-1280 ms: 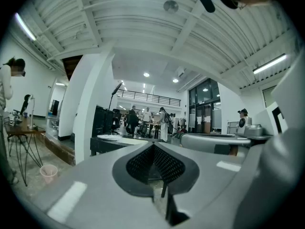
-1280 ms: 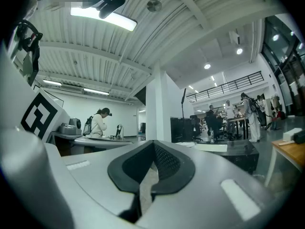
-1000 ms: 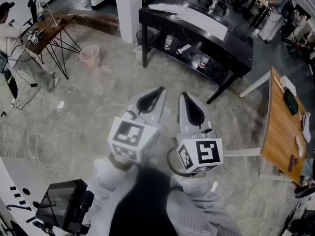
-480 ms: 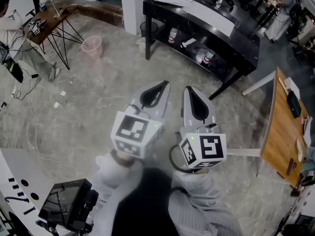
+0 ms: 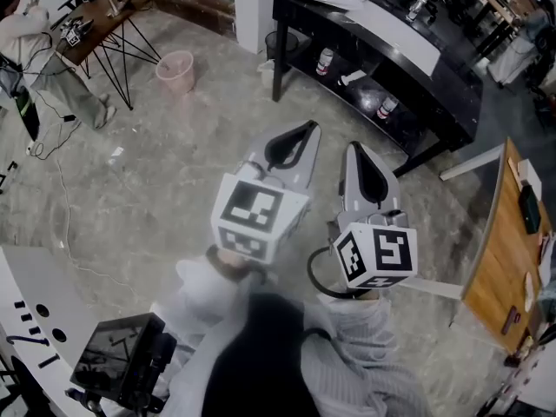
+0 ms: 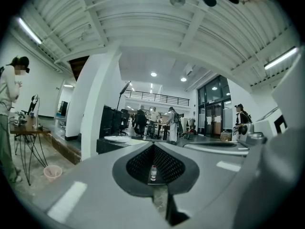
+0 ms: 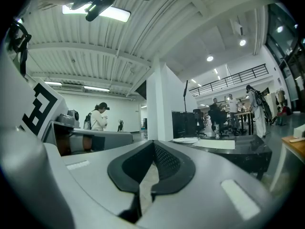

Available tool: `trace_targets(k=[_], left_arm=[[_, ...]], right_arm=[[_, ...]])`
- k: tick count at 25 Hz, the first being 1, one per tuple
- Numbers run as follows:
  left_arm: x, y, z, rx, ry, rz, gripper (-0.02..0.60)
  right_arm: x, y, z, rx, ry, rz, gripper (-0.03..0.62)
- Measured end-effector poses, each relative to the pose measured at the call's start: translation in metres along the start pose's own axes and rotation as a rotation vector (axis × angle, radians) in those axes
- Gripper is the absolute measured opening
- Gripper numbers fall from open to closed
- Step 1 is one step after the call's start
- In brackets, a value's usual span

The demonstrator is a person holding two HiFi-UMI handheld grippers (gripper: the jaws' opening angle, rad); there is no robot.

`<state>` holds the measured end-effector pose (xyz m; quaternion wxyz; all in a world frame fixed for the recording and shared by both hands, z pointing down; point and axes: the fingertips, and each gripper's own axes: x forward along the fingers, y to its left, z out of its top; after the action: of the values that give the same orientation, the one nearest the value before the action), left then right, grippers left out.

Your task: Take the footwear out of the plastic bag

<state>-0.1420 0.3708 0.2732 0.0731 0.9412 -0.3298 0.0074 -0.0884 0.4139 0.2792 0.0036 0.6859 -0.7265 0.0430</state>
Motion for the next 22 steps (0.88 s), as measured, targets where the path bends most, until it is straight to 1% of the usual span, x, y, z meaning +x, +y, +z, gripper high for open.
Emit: trace_targets(k=[6, 12, 16, 19, 22], left_arm=[[0.082, 0.06, 0.009, -0.007, -0.009, -0.004, -0.002], [0.166, 0.125, 0.021, -0.024, 0.001, -0.03, -0.001], [0.226, 0.161, 0.007, -0.04, 0.044, -0.034, 0.0], [0.273, 0.183, 0.003, -0.036, 0.064, -0.031, 0.0], [0.328, 0.207, 0.002, -0.034, 0.061, -0.017, -0.001]], right_arm=[[0.098, -0.033, 0.015, -0.029, -0.02, -0.009, 0.014], [0.189, -0.074, 0.026, -0.029, -0.023, -0.076, 0.014], [0.246, -0.107, 0.022, -0.014, 0.0, -0.107, 0.014], [0.297, -0.132, 0.017, -0.006, 0.012, -0.1, 0.014], [0.352, -0.159, 0.017, -0.016, 0.009, -0.082, 0.014]])
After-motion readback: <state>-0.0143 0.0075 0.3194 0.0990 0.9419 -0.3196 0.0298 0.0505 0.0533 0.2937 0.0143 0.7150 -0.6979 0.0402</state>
